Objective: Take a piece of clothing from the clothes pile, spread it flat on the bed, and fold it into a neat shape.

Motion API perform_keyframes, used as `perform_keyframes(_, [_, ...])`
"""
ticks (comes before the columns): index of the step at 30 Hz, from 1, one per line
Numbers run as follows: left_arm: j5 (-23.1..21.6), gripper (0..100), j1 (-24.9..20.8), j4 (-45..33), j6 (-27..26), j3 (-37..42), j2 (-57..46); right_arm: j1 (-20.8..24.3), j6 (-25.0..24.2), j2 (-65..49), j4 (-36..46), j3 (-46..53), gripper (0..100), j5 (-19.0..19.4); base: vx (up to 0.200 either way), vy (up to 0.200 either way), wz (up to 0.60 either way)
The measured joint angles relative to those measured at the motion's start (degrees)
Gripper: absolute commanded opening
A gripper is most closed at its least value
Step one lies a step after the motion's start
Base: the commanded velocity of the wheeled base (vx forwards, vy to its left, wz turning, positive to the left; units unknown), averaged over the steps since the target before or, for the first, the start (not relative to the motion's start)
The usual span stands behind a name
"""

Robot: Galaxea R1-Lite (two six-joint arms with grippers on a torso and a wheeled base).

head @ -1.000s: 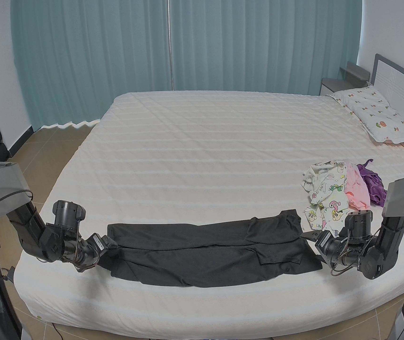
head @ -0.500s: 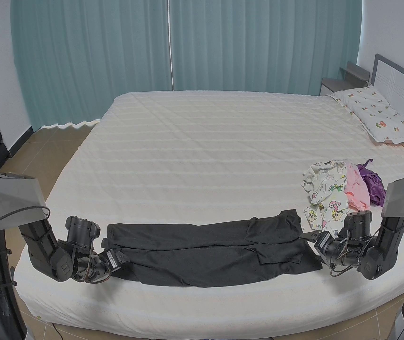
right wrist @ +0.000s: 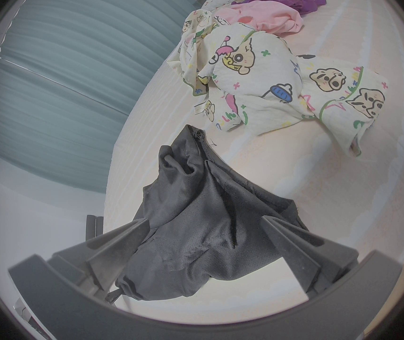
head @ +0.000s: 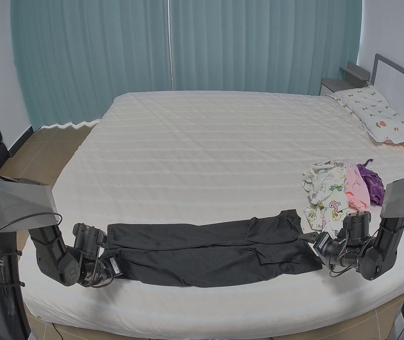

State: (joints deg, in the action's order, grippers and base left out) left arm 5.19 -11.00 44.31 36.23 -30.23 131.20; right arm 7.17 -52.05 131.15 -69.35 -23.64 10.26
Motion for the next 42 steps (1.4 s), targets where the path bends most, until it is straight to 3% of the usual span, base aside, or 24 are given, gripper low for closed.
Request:
perform_keyframes(18, [2.85, 0, 2.43, -0.09, -0.38, 6.01, -2.78, 0.02, 0.02, 0.20, -0.04, 0.07, 100, -0.01, 0.000, 0.000, 0.00])
perform_keyframes(32, [2.96, 0, 2.51, -2.71, -4.86, 11.03, -4.71, 0.00, 0.02, 0.27, -0.04, 0.10, 100, -0.01, 0.000, 0.000, 0.00])
perform_keyframes(33, [2.96, 100, 2.68, -2.66, -4.89, 11.06, -4.74, 0.02, 0.02, 0.27, -0.04, 0.07, 100, -0.01, 0.000, 0.000, 0.00])
perform_keyframes(42, [2.57, 100, 3.75, -2.13, -4.75, 10.73, -5.58, 0.02, 0.02, 0.27, -0.04, 0.10, 100, 0.00, 0.000, 0.000, 0.00])
